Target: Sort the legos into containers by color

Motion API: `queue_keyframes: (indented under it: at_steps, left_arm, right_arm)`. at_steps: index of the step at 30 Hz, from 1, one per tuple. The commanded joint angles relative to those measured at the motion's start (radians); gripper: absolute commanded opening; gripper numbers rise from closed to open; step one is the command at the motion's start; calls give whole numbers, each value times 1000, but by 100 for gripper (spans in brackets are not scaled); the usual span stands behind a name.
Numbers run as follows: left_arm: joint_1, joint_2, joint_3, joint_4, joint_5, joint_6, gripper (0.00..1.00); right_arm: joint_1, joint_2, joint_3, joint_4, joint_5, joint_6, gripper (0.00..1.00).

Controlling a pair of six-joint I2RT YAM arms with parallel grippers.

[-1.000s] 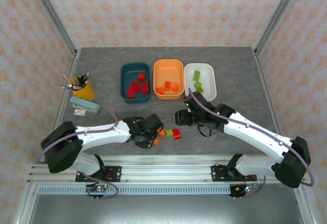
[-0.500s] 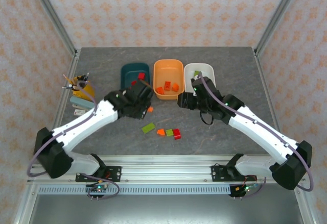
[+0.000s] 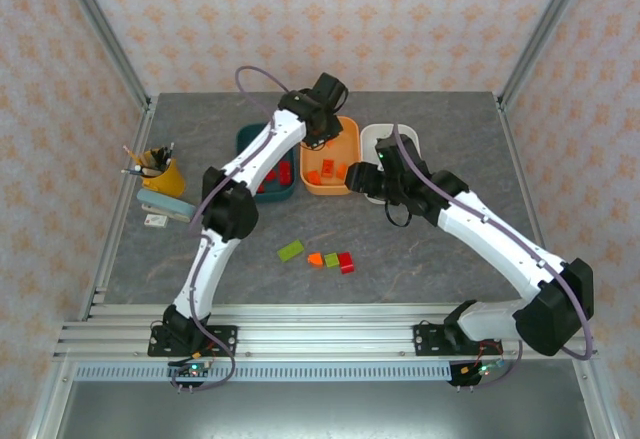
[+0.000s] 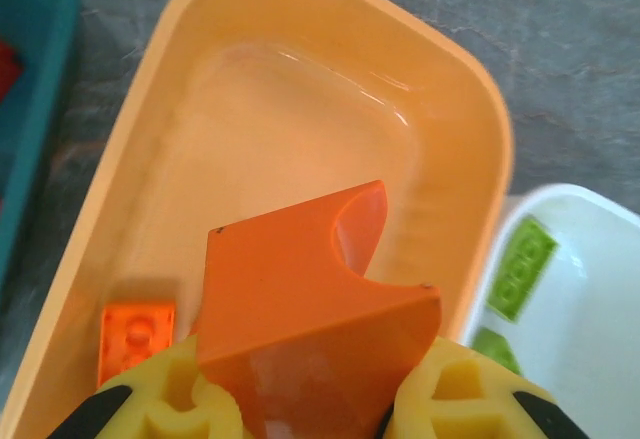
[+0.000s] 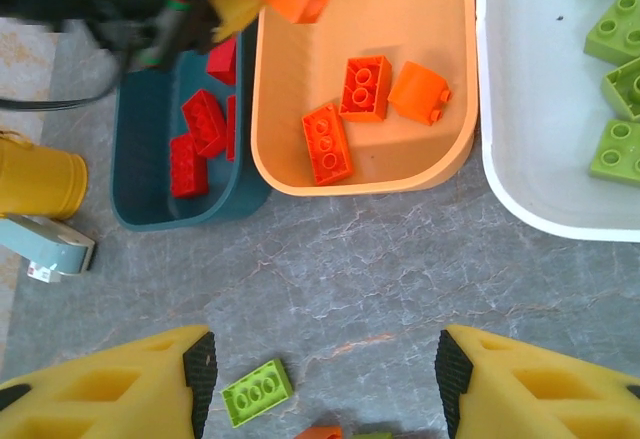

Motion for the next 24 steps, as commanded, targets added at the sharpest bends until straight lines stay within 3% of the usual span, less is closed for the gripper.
queue_keyframes:
  at_steps: [1, 6, 15, 21, 24]
  left_arm:
    - [25, 48, 49, -34, -38, 157, 13]
    - [36, 99, 20, 46, -9, 202, 21]
    - [34, 49, 21, 30, 14, 184, 56]
    - [30, -88, 0, -24, -25, 185, 60]
    - [20, -224, -118, -21, -38, 163, 61]
  right_arm:
    - [-4, -18, -4, 23, -7, 32, 62]
    - [-4, -47, -36, 6, -4, 37, 62]
    - [-4, -67, -113, -1, -34, 43, 63]
    - [10, -60, -116, -23, -28, 0, 63]
    - [61, -28, -82, -58, 2, -66, 63]
